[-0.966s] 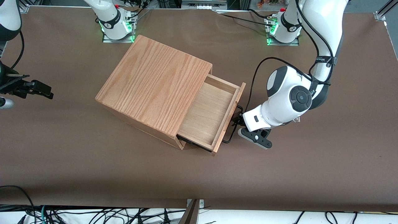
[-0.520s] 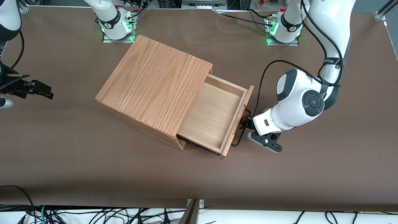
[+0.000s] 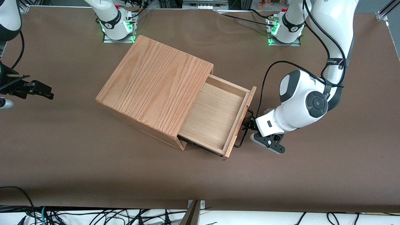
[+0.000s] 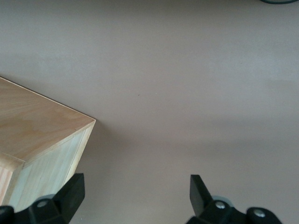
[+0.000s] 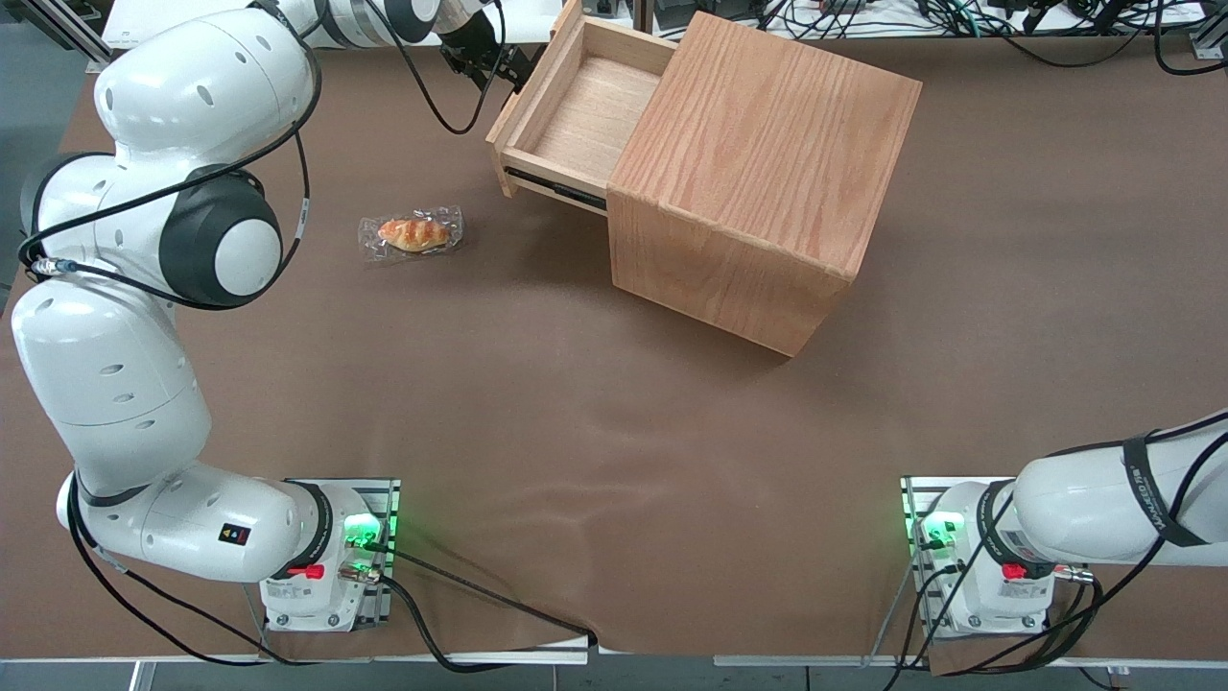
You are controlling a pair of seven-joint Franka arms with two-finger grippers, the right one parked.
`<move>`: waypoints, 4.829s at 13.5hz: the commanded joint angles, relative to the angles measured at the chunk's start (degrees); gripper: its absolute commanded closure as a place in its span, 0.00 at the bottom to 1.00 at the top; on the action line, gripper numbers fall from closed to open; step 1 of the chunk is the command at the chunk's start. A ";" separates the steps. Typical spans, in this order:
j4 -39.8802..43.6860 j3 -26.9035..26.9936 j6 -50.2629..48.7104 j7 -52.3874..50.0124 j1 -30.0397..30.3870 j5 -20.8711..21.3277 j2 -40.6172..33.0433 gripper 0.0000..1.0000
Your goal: Open top drawer with left arm
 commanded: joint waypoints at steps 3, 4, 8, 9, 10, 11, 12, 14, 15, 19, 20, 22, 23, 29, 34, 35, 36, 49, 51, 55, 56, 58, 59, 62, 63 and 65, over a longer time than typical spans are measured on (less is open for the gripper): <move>1.26 0.46 -5.07 2.06 0.35 0.70 -0.63 0.00; 1.35 0.46 -5.77 2.06 0.44 -1.31 -0.64 0.00; 1.53 0.28 -8.76 2.06 1.75 -5.98 -0.72 0.00; 1.61 0.28 -9.29 1.97 1.84 -7.39 -0.72 0.00; 1.61 0.37 -9.64 1.88 1.85 -7.83 -1.51 0.00; 1.70 0.46 -10.87 1.79 1.85 -7.93 -2.39 0.00; 2.14 0.72 -13.05 1.79 1.93 -7.75 -3.44 0.00; 3.98 1.07 -17.97 1.79 3.25 -7.14 -5.37 0.00; 4.51 1.33 -20.61 1.88 3.95 -6.96 -6.34 0.00; 4.78 1.51 -28.18 1.97 8.26 -2.05 -10.73 0.00; 4.78 1.51 -29.59 1.88 8.61 1.44 -11.87 0.00; 4.69 1.51 -31.61 1.88 8.88 6.64 -14.16 0.00; 4.52 1.51 -32.49 1.62 8.96 8.75 -15.22 0.00; 1.81 2.73 -37.16 0.83 8.53 14.31 -21.36 0.00; -13.91 4.94 -25.58 -12.92 8.44 14.31 -32.26 0.00; -15.77 4.85 -24.69 -15.23 8.61 14.31 -33.84 0.00; -16.22 4.85 -23.98 -15.08 8.79 14.66 -34.38 0.00; -18.34 4.15 -24.77 -11.13 9.76 14.22 -37.02 0.00; -18.34 4.24 -24.77 -11.13 9.84 14.22 -36.94 0.00; -18.25 4.24 -24.77 -10.34 11.86 13.61 -36.50 0.00; -18.16 4.24 -24.77 -10.34 11.86 13.69 -36.41 0.00; -18.16 4.24 -24.85 -10.25 11.86 13.69 -36.41 0.00; -18.16 4.24 -24.85 -10.33 11.78 13.78 -36.41 0.00; -18.16 4.06 -24.85 -10.34 11.78 13.96 -36.32 0.00; -18.16 4.06 -24.85 -10.34 11.78 13.96 -36.32 0.00; -18.16 4.06 -24.94 -10.34 11.78 13.96 -36.32 0.00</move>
